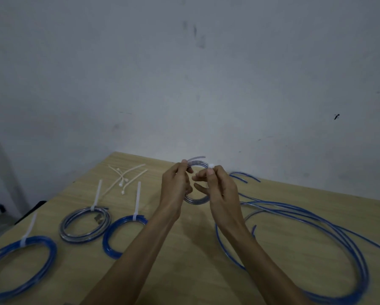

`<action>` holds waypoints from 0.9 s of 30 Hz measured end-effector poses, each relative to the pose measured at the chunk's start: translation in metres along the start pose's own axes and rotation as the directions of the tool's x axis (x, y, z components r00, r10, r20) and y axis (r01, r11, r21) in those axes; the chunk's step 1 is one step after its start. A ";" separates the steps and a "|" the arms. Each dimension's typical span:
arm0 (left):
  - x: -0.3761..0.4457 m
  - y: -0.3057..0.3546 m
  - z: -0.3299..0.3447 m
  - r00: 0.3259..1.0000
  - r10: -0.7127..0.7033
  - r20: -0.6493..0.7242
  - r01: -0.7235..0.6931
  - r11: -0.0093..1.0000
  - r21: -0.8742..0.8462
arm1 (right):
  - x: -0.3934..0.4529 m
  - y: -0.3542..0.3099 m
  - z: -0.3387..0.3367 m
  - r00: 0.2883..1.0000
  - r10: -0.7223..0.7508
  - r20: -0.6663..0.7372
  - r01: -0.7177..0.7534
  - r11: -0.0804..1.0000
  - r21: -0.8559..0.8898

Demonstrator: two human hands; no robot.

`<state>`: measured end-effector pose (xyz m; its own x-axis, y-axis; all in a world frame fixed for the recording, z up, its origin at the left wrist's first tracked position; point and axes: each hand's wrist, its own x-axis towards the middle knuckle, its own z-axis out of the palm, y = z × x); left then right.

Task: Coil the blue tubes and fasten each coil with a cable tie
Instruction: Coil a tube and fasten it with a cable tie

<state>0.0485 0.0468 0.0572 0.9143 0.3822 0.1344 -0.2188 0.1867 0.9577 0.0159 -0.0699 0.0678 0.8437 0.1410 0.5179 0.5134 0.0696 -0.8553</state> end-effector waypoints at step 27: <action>-0.014 -0.020 0.011 0.913 0.344 0.220 -0.404 0.842 0.358 | 0.017 0.019 -0.035 0.981 -0.025 -0.190 -0.023 0.968 -0.249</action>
<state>0.0439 0.0275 0.0389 0.8340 0.2144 0.5084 -0.4313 -0.3212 0.8431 0.0451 -0.1009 0.0610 0.8448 -0.0512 0.5326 0.5165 -0.1819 -0.8367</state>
